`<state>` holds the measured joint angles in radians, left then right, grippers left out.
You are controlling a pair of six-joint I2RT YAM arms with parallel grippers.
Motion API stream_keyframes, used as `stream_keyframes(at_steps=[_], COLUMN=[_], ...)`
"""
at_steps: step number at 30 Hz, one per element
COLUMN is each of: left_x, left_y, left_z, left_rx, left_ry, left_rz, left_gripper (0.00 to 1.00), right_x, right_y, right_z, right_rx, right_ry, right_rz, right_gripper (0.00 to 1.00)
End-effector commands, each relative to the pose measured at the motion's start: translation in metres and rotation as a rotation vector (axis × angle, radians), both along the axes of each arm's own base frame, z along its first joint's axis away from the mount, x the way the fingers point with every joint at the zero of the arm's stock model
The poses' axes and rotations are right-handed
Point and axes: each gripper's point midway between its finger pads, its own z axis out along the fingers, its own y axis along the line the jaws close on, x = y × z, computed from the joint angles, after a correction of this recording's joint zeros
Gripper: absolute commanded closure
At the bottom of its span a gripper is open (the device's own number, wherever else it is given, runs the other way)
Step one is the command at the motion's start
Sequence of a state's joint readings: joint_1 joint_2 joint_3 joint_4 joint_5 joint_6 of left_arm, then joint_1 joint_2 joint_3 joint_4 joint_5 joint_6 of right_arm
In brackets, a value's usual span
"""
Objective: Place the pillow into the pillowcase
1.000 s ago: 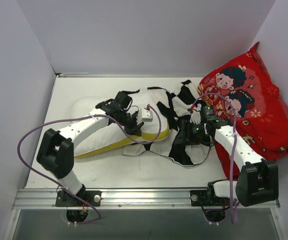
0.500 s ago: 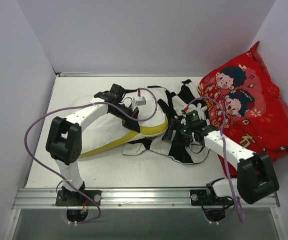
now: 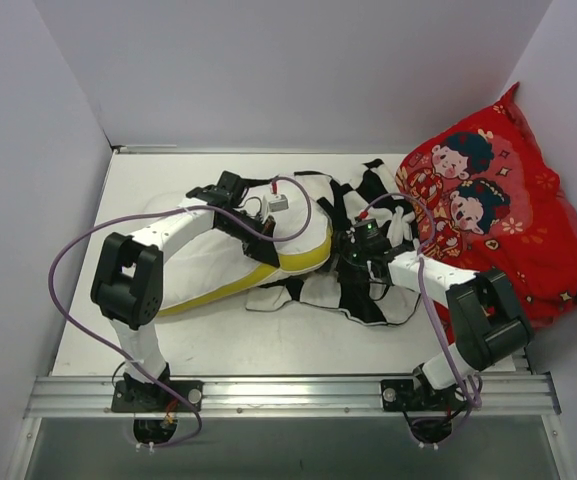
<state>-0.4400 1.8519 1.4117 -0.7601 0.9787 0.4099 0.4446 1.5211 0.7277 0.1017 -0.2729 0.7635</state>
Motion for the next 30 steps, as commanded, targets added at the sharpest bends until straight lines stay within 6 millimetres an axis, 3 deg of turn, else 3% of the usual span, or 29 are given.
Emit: stream_keyframes(at_steps=[1,5,9,12,13,15,17,18,19,21,24,28,30], left_x=[-0.007,-0.005,-0.004,-0.001,0.001,0.011,0.021,0.029,0.033,0.04,0.04,0.016,-0.014], left_y=[-0.003,0.0,0.0,0.002,0.003,0.01,0.012,0.015,0.014,0.015,0.007,-0.013,-0.019], left_z=[0.02,0.02,0.019,0.014,0.011,0.0,-0.009,-0.017,-0.021,-0.034,-0.047,-0.052,-0.058], left_rx=[-0.078,-0.085,-0.088,-0.057,-0.041,0.029,0.071,0.116,0.132,0.192,0.25,0.254,0.239], left_ry=[0.036,0.042,0.04,0.032,0.028,-0.009,-0.046,-0.067,-0.088,-0.116,-0.161,-0.171,-0.126], left_rz=[-0.002,0.012,0.013,0.032,0.039,0.081,0.111,0.139,0.146,0.171,0.163,0.087,0.034], left_gripper=[1.0,1.0,1.0,1.0,1.0,1.0,1.0,1.0,1.0,1.0,1.0,1.0,1.0], right_x=[0.03,0.02,0.025,0.032,0.032,0.026,0.018,0.006,-0.001,-0.019,-0.043,-0.062,-0.069], right_y=[0.028,0.035,0.031,0.026,0.025,0.019,0.016,0.011,0.012,0.01,0.017,0.027,0.031], right_z=[0.037,0.043,0.021,0.015,0.016,0.026,0.046,0.045,0.063,0.068,0.088,0.102,0.103], right_rx=[0.076,0.066,0.027,0.028,0.025,0.026,0.033,0.027,0.05,0.058,0.098,0.153,0.186], right_ry=[-0.131,-0.134,-0.091,-0.063,-0.064,-0.047,-0.085,-0.063,-0.106,-0.116,-0.149,-0.155,-0.134], right_rz=[0.022,0.044,0.009,-0.004,0.021,0.055,0.106,0.125,0.154,0.205,0.3,0.358,0.383], right_gripper=[0.29,0.26,0.26,0.67,0.86,0.98,1.0,1.0,1.0,1.0,1.0,1.0,1.0])
